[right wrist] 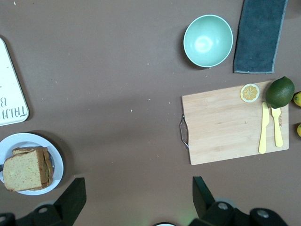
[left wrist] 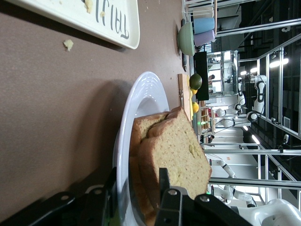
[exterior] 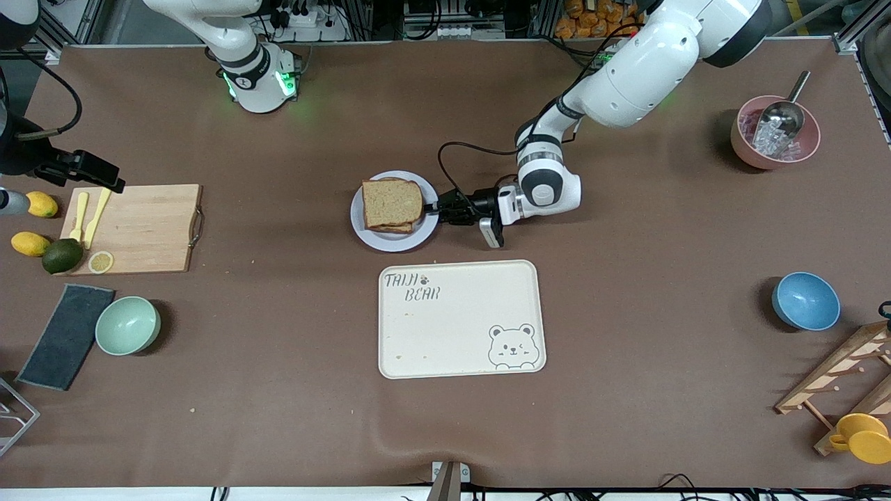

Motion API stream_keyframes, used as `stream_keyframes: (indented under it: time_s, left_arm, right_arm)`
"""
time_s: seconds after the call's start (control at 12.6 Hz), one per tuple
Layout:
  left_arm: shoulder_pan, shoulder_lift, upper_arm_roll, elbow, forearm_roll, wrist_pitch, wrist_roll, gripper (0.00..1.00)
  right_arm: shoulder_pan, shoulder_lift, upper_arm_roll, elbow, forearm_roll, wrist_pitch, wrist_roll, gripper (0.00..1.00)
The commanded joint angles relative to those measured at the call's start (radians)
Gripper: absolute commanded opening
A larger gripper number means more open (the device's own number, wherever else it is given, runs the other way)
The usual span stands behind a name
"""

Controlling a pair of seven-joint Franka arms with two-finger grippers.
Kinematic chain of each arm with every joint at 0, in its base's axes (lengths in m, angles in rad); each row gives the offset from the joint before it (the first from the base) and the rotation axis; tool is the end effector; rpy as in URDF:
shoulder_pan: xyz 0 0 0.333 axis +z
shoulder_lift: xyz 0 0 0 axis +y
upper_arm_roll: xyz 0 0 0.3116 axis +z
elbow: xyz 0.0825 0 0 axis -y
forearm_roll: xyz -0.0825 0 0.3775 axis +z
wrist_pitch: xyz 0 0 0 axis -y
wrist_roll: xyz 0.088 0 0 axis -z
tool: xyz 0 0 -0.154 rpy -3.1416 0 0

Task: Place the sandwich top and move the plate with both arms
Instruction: 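Close the left gripper on the plate rim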

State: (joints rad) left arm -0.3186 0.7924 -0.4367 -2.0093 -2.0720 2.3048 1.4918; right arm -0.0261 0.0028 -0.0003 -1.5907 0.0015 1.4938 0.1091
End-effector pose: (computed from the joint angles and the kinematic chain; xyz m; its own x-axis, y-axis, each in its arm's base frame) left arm 0.3872 -0.4516 0.0709 0.9952 -0.0111 0.0972 -0.0966 -0.2660 0.9591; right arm 0.5347 -0.0139 0.5563 0.9859 -0.1348 -0.0991 -0.1346 -0.9909 0.0094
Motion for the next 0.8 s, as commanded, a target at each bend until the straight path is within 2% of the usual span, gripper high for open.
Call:
stream_keyframes:
  time_s: [0.0,0.4,0.72]
  left_arm:
    - [-0.011,0.051,0.003,0.029,-0.037,-0.022,0.080,0.29]
    - [-0.010,0.067,0.003,0.034,-0.039,-0.044,0.100,0.16]
    - [-0.011,0.067,0.003,0.034,-0.051,-0.044,0.105,0.00]
  right_arm:
    - [-0.006,0.003,0.006,0.011,-0.014,-0.010,0.009,1.00]
    - [-0.003,0.003,0.006,0.009,-0.014,-0.012,0.009,1.00]
    - [-0.006,0.005,0.006,0.009,-0.014,-0.012,0.009,1.00]
